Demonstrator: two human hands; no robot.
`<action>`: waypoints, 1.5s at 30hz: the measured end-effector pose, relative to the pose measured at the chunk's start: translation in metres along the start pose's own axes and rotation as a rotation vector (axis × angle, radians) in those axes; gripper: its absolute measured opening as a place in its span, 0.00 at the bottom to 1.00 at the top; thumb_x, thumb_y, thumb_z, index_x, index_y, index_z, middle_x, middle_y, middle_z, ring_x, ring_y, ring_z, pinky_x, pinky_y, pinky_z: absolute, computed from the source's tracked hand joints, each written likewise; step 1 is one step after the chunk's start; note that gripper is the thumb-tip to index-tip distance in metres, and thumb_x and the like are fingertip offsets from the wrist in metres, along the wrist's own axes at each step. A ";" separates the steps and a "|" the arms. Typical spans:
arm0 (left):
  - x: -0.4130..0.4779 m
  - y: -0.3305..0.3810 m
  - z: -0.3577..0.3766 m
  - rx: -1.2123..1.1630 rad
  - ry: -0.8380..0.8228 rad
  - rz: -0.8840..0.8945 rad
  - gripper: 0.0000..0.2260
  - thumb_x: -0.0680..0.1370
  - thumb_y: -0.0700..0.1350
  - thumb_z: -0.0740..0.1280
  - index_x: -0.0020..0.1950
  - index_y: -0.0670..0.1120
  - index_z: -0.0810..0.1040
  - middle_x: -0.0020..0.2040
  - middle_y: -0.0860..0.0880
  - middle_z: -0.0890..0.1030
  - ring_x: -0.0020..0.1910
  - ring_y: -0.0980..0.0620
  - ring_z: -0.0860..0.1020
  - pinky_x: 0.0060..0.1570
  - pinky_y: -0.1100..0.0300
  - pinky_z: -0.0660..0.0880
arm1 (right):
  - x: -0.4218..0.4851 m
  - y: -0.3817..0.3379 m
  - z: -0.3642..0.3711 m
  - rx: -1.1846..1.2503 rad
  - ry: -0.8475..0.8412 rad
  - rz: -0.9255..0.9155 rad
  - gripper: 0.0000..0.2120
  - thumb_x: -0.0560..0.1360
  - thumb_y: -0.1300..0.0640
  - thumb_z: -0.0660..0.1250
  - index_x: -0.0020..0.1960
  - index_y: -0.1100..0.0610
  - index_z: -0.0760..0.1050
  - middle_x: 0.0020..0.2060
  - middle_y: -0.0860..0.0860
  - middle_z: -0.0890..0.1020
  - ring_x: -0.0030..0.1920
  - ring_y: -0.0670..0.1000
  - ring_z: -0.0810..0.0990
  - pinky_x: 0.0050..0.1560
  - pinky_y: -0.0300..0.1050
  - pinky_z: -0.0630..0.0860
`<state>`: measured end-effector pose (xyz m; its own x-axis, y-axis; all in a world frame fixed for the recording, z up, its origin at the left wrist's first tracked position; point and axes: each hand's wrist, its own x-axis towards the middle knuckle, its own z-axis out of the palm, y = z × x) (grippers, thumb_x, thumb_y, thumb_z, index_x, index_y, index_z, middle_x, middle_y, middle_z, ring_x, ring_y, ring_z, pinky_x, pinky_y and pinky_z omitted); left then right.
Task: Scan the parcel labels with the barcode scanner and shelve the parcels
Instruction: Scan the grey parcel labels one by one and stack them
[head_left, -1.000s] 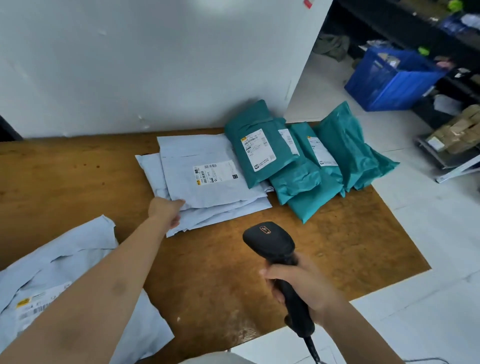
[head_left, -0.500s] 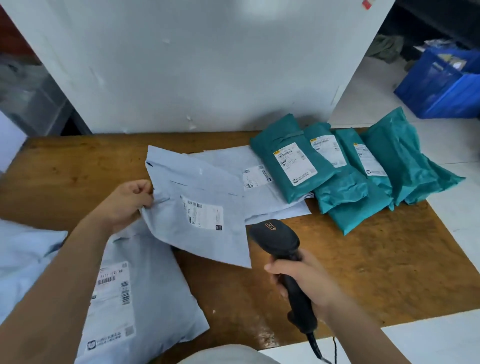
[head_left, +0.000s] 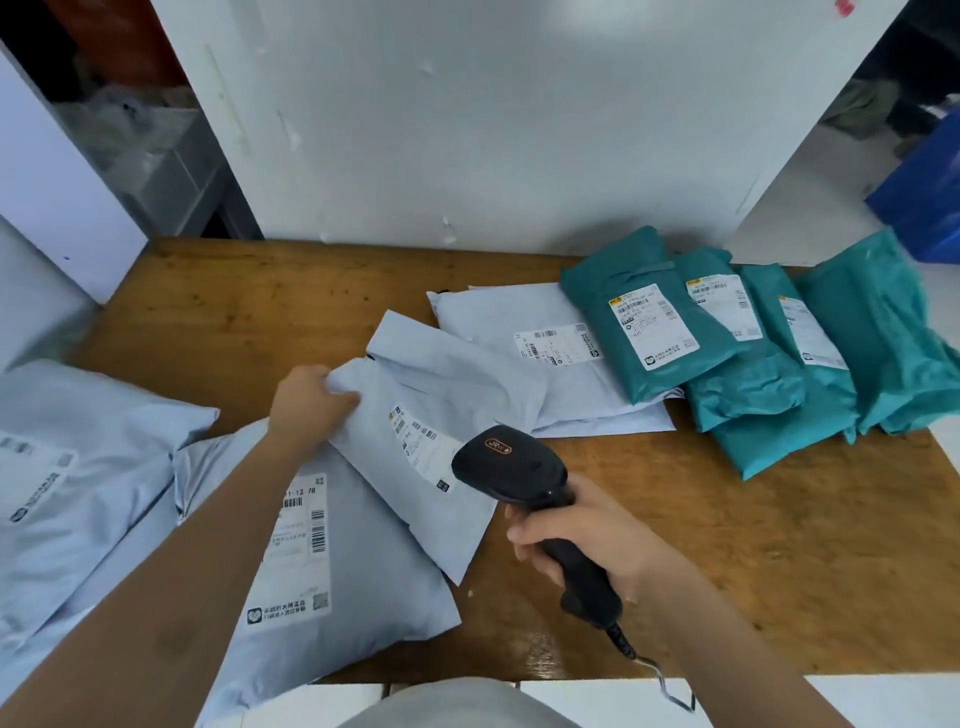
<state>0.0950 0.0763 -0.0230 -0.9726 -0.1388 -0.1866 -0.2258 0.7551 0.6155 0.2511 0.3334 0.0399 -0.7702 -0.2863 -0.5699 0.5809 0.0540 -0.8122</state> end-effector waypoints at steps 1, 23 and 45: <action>-0.001 -0.002 -0.002 -0.058 -0.019 0.043 0.14 0.72 0.39 0.70 0.32 0.43 0.66 0.30 0.47 0.68 0.33 0.47 0.69 0.29 0.61 0.61 | 0.005 -0.002 0.000 -0.001 0.006 -0.005 0.05 0.70 0.67 0.70 0.42 0.61 0.74 0.28 0.56 0.79 0.21 0.50 0.69 0.27 0.39 0.68; -0.041 0.169 0.000 -0.837 -0.883 0.264 0.14 0.69 0.26 0.62 0.37 0.45 0.67 0.35 0.47 0.75 0.34 0.52 0.77 0.34 0.64 0.76 | -0.082 0.020 -0.048 0.251 0.020 -0.190 0.24 0.52 0.53 0.82 0.42 0.62 0.78 0.33 0.63 0.79 0.20 0.51 0.70 0.27 0.40 0.68; -0.021 0.030 0.089 -0.080 -0.303 -0.072 0.10 0.74 0.35 0.65 0.52 0.41 0.67 0.43 0.47 0.71 0.46 0.46 0.72 0.41 0.56 0.70 | -0.047 0.015 -0.004 0.152 0.332 0.189 0.03 0.71 0.64 0.69 0.43 0.59 0.76 0.31 0.56 0.80 0.23 0.50 0.70 0.28 0.40 0.70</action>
<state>0.1138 0.1586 -0.0690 -0.8957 0.0165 -0.4443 -0.3086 0.6962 0.6481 0.2953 0.3514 0.0543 -0.6747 0.0409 -0.7370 0.7336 -0.0731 -0.6756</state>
